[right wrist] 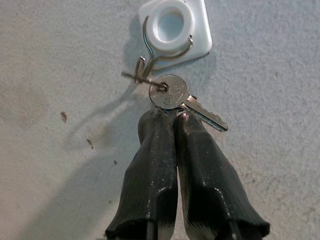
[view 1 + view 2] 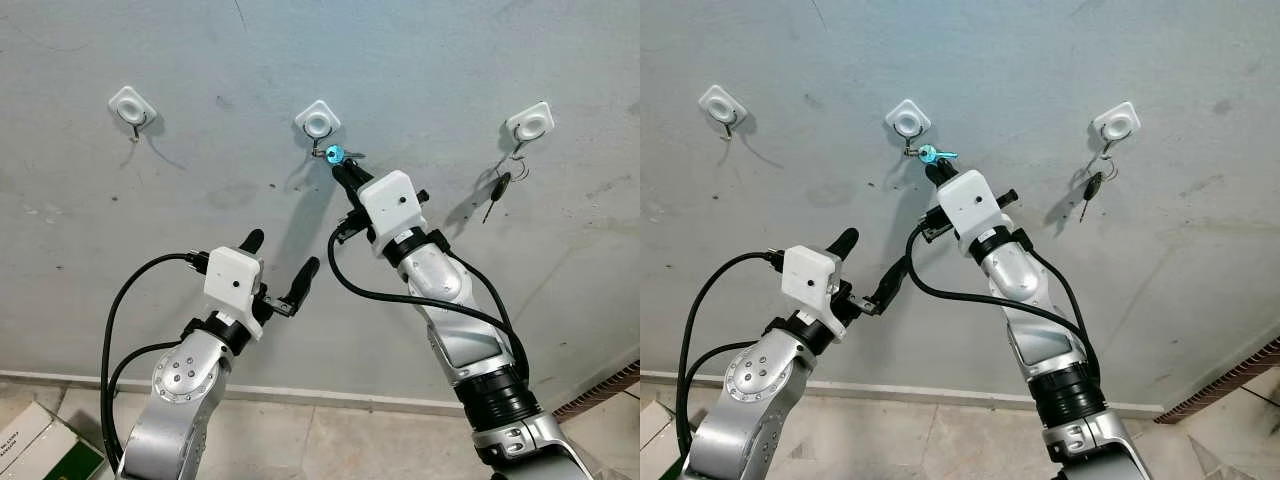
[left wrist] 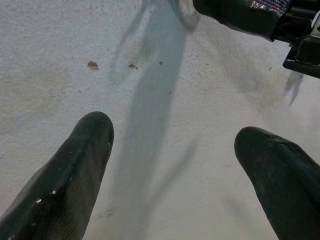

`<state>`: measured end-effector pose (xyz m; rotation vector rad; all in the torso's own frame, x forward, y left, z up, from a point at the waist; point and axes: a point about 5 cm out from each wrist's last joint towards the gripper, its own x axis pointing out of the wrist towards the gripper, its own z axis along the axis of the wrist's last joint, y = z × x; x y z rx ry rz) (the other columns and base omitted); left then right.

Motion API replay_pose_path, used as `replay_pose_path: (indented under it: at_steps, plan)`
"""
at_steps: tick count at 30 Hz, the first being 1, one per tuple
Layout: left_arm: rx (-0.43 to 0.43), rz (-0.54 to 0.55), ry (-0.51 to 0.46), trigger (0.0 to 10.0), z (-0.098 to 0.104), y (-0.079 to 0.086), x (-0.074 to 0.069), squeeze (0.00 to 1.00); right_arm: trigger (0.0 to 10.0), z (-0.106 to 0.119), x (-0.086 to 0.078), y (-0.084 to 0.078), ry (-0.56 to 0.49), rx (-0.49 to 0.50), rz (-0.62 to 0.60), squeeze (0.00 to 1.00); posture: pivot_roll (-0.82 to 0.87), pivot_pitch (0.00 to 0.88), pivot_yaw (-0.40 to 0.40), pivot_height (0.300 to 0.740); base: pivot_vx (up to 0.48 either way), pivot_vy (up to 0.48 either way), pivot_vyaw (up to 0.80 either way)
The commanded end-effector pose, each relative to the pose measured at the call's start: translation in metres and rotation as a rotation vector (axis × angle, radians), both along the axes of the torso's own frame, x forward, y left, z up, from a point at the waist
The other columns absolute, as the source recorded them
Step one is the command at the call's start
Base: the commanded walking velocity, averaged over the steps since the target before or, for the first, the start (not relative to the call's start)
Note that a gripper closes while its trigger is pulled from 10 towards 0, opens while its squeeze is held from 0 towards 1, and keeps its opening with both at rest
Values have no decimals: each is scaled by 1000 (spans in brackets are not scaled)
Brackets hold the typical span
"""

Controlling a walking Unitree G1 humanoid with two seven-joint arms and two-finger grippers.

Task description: Hang keys on a hook

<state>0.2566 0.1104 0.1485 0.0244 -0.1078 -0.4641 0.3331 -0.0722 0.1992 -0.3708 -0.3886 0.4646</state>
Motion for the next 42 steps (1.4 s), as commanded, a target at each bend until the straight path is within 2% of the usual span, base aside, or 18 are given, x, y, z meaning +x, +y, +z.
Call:
replay_pose_path:
  at_steps: [1,6,22,26,32,42]
  plan:
    - [4,-1,-7,10000,1,-1,1,0,10000,2,-3,2,-19,-14,19,0,28,28,24,740,0,0,0]
    - [4,-4,-8,10000,1,-2,1,0,10000,-3,-6,4,-58,-82,30,0,26,24,25,740,0,0,0]
    - [-3,-1,-11,10000,2,-3,2,0,10000,-18,-9,7,-40,-146,45,0,27,28,23,740,0,0,0]
    - [-46,-4,-47,10000,11,-3,2,0,10000,-23,-9,6,-28,-160,42,0,26,31,21,740,0,0,0]
    - [-66,-7,-81,10000,21,-3,3,0,10000,-29,-7,4,-16,-182,27,0,26,31,21,740,0,0,0]
    - [-39,11,-65,10000,19,9,-8,0,10000,-29,-4,5,-21,-186,20,0,36,36,21,740,0,0,0]
